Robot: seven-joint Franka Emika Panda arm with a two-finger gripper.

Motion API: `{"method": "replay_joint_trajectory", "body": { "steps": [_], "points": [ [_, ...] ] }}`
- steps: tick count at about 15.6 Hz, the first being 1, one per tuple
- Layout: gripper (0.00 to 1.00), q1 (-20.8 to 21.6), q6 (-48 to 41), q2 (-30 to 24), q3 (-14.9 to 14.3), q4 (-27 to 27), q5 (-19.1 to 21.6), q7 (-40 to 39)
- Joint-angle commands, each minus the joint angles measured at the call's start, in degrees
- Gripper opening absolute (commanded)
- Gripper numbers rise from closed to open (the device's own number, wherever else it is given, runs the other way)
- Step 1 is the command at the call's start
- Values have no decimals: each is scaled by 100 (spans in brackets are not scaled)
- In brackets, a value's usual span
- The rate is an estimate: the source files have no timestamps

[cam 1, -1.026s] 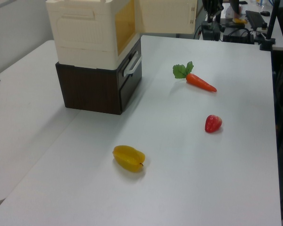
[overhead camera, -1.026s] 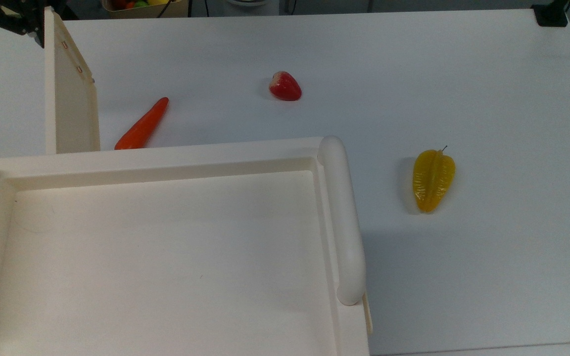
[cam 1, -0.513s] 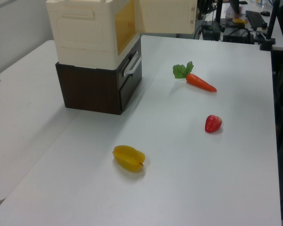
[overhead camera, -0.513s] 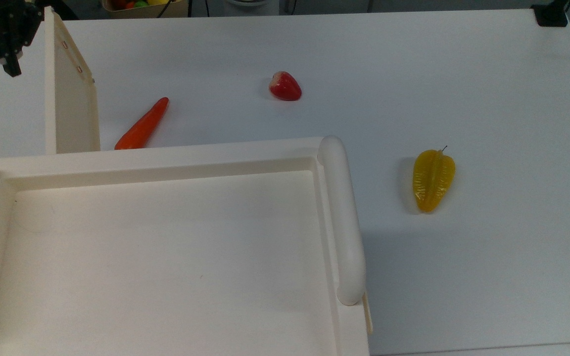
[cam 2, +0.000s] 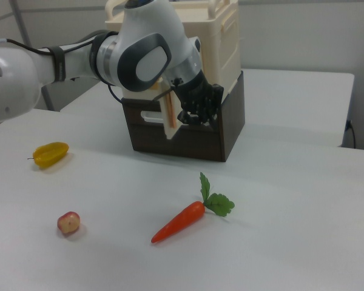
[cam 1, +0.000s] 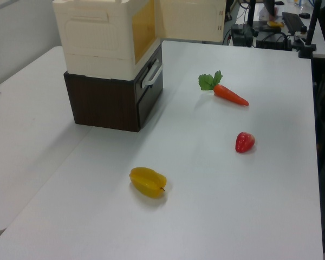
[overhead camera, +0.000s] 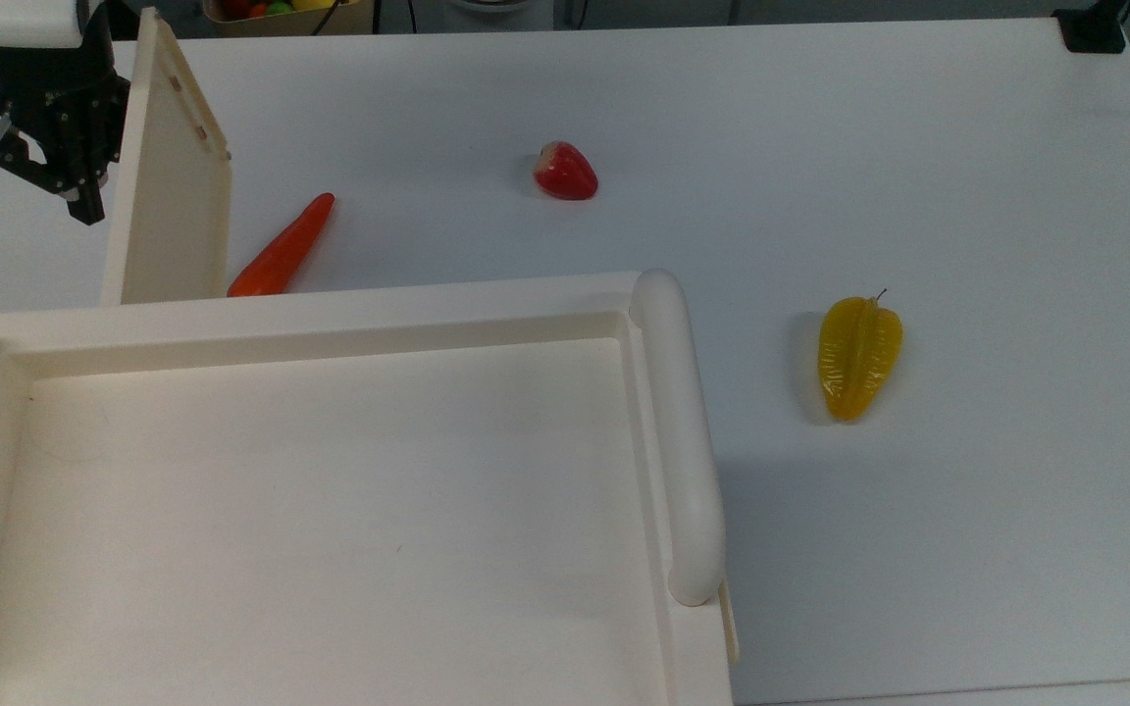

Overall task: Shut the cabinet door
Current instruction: 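Push the door with the gripper, swinging it shut against the cabinet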

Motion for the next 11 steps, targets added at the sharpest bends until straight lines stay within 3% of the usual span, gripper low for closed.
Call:
{"method": "replay_joint_trajectory", "body": {
  "steps": [1,5,8,11],
  "points": [
    [0,235,-25,-66,-18,-23,140,64],
    [1,525,-96,-83,-9,-14,228,873],
    [2,692,-87,-92,-18,-14,816,1084],
    [1,754,-87,-92,-9,-14,870,1418]
  ]
}}
